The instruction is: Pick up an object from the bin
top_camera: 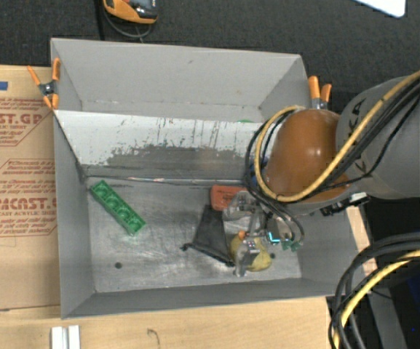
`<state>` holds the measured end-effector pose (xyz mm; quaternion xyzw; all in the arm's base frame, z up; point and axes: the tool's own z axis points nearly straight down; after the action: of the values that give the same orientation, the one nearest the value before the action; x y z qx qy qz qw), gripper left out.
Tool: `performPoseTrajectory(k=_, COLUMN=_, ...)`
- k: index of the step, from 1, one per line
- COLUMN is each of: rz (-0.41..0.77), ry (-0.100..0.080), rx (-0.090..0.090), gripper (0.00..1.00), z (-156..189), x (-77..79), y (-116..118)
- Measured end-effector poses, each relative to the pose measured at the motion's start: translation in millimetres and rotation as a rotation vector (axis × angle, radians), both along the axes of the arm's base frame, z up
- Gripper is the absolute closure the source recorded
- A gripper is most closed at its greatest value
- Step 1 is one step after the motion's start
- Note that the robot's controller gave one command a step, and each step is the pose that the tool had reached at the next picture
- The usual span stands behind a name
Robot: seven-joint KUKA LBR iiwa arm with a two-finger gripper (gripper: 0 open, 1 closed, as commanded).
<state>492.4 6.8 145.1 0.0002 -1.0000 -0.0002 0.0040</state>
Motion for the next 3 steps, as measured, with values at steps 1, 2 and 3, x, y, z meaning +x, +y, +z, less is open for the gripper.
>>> performPoseTrajectory(k=1, rz=0.0, ry=-0.008, rx=0.0, gripper=0.0, z=4, x=2.0, y=0)
performPoseTrajectory(k=2, rz=0.0, ry=-0.007, rx=0.001, gripper=1.0, z=-59, x=14.6, y=18)
performPoseTrajectory(k=3, rz=0.0, ry=-0.007, rx=0.001, gripper=0.0, z=-59, x=14.6, y=18)
